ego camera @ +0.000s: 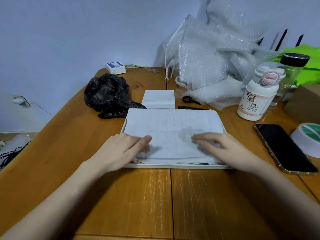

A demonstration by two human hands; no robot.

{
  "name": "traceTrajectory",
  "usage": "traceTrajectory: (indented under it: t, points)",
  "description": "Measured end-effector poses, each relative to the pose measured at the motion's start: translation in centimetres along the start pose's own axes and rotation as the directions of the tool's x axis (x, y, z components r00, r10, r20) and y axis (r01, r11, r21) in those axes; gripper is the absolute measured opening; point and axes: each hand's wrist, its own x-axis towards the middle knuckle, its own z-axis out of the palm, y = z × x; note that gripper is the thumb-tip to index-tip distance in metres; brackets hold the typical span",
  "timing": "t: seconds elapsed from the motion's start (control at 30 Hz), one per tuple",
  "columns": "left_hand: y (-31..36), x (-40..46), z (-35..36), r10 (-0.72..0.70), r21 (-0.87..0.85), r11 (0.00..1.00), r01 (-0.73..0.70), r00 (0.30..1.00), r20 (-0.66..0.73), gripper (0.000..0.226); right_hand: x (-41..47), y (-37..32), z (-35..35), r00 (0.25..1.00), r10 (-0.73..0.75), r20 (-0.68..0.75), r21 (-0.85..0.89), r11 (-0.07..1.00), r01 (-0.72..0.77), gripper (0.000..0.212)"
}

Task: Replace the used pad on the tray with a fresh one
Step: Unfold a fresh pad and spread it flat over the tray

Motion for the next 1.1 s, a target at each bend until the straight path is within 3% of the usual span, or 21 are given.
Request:
traceTrajectory:
  t: [0.1,0.17,0.27,0.43,0.57,0.7,0.9,1.1]
  points:
    - [0.3,2.8,-0.3,0.002,-0.014,1.0,-0.004,0.981,-0.194,0.053,2.7,0.0,-0.4,0.959,-0.112,-0.259,-0.11,0.99,0.086,0.036]
    - [0.0,5.4,0.1,0.011,-0.019,1.0,-0.016,0.973,-0.231,0.035,5.0,-0.3,-0.3,0.944,-0.148,-0.296,-0.18,0.979,0.097,0.043]
    - [-1.0,8.4,1.6,0.063,0.133,0.989,-0.056,0.997,-0.047,0.049,7.7,-0.1,0.7,0.959,-0.16,-0.234,-0.286,0.954,0.09,0.054]
    - [-3.0,9.3,4.6,0.096,0.296,0.94,-0.168,0.965,0.242,0.059,8.9,2.9,3.0,0.995,-0.092,0.024,-0.484,0.87,0.092,0.06]
    - [-3.5,9.1,5.3,0.089,0.256,0.955,-0.151,0.967,0.239,0.058,8.8,3.6,3.3,0.993,-0.122,-0.005,-0.541,0.835,0.1,0.06]
    - [-3.5,8.9,5.4,0.12,0.275,0.949,-0.154,0.983,0.138,0.064,8.9,3.6,3.5,0.987,-0.158,0.026,-0.527,0.837,0.148,0.055]
    - [-3.2,8.9,5.7,0.058,0.167,0.981,-0.094,0.976,0.209,0.049,9.2,3.5,4.0,0.993,-0.047,0.105,-0.449,0.889,0.09,0.055]
    - [-2.8,9.1,5.9,0.119,0.173,0.972,-0.16,0.967,0.225,0.056,9.3,2.8,4.2,0.99,-0.044,0.131,-0.531,0.841,0.107,0.06]
